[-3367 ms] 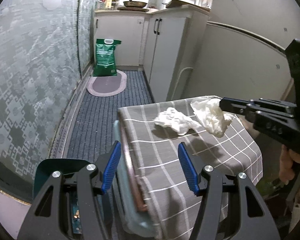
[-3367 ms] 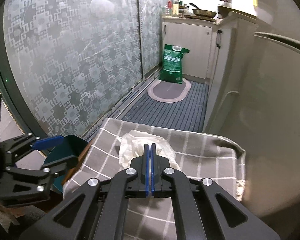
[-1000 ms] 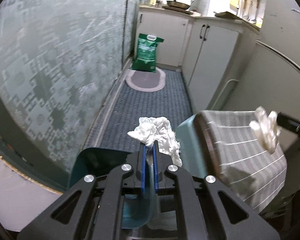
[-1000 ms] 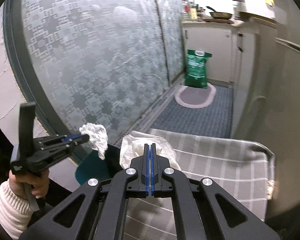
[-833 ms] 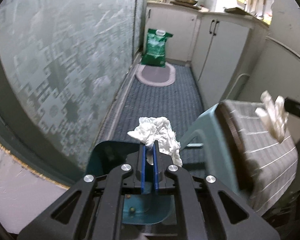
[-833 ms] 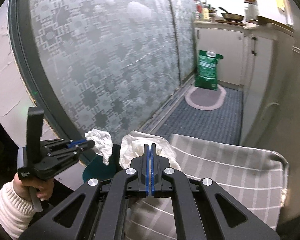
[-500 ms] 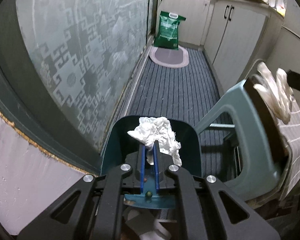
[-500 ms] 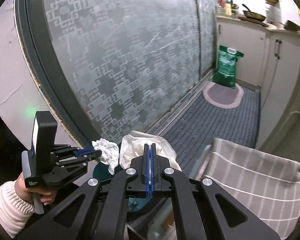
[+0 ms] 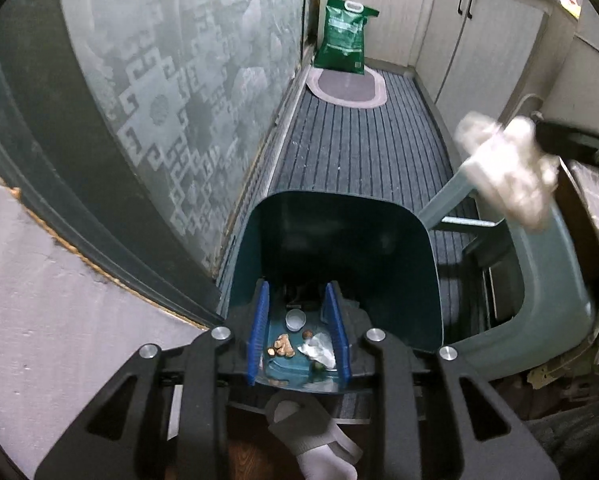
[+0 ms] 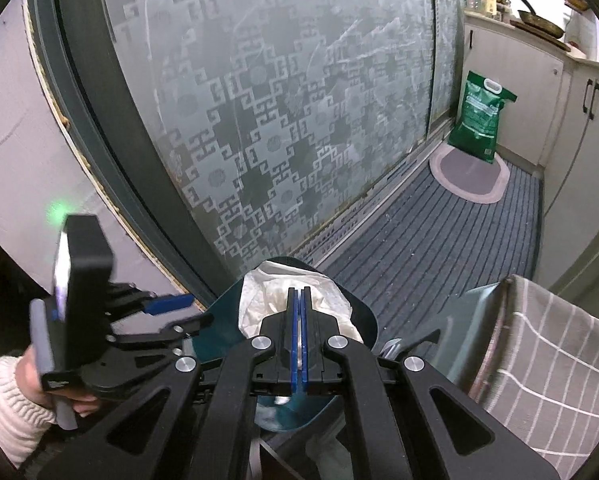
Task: Collect trash
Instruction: 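Open the left tool to drop the tissue into the teal bin, then open the right tool to drop the white bag into the teal bin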
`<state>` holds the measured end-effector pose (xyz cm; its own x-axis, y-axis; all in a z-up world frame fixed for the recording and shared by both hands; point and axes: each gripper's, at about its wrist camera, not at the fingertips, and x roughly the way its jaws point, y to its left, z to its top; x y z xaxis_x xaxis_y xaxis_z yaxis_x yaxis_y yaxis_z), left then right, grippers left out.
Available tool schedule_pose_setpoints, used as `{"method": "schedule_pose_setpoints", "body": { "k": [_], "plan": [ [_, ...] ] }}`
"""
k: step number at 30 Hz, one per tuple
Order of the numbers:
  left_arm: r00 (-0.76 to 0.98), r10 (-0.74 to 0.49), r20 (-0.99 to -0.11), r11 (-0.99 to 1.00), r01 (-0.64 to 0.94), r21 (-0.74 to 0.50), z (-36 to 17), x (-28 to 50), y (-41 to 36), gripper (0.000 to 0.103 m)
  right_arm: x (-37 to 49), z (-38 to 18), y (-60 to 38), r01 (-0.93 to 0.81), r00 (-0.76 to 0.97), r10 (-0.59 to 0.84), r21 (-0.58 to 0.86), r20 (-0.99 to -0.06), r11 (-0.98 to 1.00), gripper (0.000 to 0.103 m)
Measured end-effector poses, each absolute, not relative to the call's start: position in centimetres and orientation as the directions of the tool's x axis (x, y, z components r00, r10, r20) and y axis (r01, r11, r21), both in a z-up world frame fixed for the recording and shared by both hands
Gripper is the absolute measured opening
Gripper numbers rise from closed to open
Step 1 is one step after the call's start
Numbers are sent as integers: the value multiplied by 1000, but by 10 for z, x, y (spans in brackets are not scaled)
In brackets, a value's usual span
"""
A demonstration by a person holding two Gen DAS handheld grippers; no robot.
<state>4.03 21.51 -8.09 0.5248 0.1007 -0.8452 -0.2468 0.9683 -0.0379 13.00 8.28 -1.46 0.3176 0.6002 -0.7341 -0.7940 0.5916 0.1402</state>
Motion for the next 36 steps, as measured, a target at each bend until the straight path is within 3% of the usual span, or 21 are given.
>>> {"method": "schedule_pose_setpoints", "body": {
  "k": [25,26,29,36],
  "plan": [
    [624,68,-778,967,-235,-104,-42,23,218,33,131,-67,120,-809,245,480,95,-842,580,2],
    [629,64,-775,968,-227,-104,-41,22,217,33,131,-69,121,-810,233,474,100,-849,578,4],
    [637,62,-768,971,-216,-101,-39,20,217,33,125,-72,119,-820,230,464,87,-855,565,28],
    [652,35,-757,975,-189,-118,-33,10,209,33,107,-50,97,-825,272,472,49,-839,563,28]
  ]
}}
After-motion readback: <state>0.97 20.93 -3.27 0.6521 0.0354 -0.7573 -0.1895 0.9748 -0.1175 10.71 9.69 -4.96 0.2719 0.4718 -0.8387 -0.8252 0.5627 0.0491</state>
